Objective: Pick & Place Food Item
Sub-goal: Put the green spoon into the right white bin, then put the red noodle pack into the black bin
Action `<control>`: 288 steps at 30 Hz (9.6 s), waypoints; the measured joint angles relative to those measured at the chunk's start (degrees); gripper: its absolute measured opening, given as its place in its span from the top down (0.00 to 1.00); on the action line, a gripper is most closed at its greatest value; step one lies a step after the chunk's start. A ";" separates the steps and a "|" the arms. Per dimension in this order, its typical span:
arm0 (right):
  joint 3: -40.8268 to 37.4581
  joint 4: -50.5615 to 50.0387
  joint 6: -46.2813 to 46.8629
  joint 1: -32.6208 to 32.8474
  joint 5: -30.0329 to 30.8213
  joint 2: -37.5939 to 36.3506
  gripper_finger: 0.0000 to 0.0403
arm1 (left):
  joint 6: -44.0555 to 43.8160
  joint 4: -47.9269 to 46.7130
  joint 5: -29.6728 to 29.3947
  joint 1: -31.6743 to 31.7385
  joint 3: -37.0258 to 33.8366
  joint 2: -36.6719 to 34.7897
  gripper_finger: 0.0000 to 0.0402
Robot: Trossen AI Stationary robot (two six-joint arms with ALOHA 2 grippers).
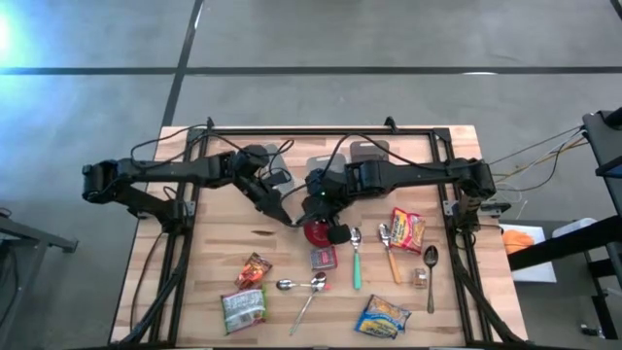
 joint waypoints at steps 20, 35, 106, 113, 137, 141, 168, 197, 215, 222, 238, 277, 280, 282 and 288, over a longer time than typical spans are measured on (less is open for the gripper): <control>-0.02 -11.78 25.40 -5.07 13.31 -2.12 0.98 | 0.65 -1.22 -15.41 7.44 -0.02 -17.11 0.61; -7.59 -16.27 40.33 -10.10 19.79 -4.72 0.98 | 3.45 -10.34 -18.79 7.38 -0.13 -20.60 0.61; -26.51 9.11 46.45 -12.05 11.01 0.52 0.93 | 3.44 -10.12 -21.58 7.44 -0.04 -21.93 0.61; -26.51 9.11 46.51 -12.14 9.68 0.52 0.82 | 3.44 -10.12 -21.57 7.44 -0.04 -21.93 0.61; -23.46 7.45 46.09 -12.14 9.84 -0.54 0.56 | 3.40 -10.12 -21.58 7.44 -0.04 -21.93 0.61; -21.52 4.39 45.55 -12.14 10.28 -2.07 0.56 | 3.42 -10.12 -21.56 7.44 -0.04 -21.93 0.61; -36.82 -18.15 47.16 8.08 10.36 -30.43 0.56 | 6.66 -10.36 -21.56 7.42 -0.04 -21.93 0.61; -48.57 -6.57 48.46 25.66 20.57 -16.36 0.56 | 8.16 -11.32 -21.56 7.42 -0.07 -21.93 0.61; -48.85 -4.03 47.06 26.05 25.76 -8.51 0.69 | 10.11 -11.80 -21.80 7.42 -0.07 -21.91 0.61; -49.17 -4.17 48.70 26.01 25.52 -8.83 0.96 | 10.09 -12.92 -21.78 7.40 -0.07 -21.91 0.61; -47.84 -10.05 59.99 26.03 25.31 -15.91 0.98 | 10.55 -12.93 -21.78 7.40 -0.07 -21.91 0.61; -32.43 -23.42 66.67 22.19 41.78 -44.63 0.98 | 11.11 -12.88 -21.80 7.40 -0.04 -21.91 0.61; -29.76 -23.97 61.46 19.54 42.03 -44.75 0.98 | 11.13 -12.87 -21.82 7.40 -0.04 -21.91 0.61; -28.17 -23.98 56.82 17.23 42.02 -44.76 0.98 | 11.23 -12.87 -21.82 7.40 -0.04 -21.91 0.61; -23.84 -23.89 43.58 8.10 39.67 -44.68 0.98 | 12.27 -12.87 -21.89 7.40 -0.04 -21.91 0.61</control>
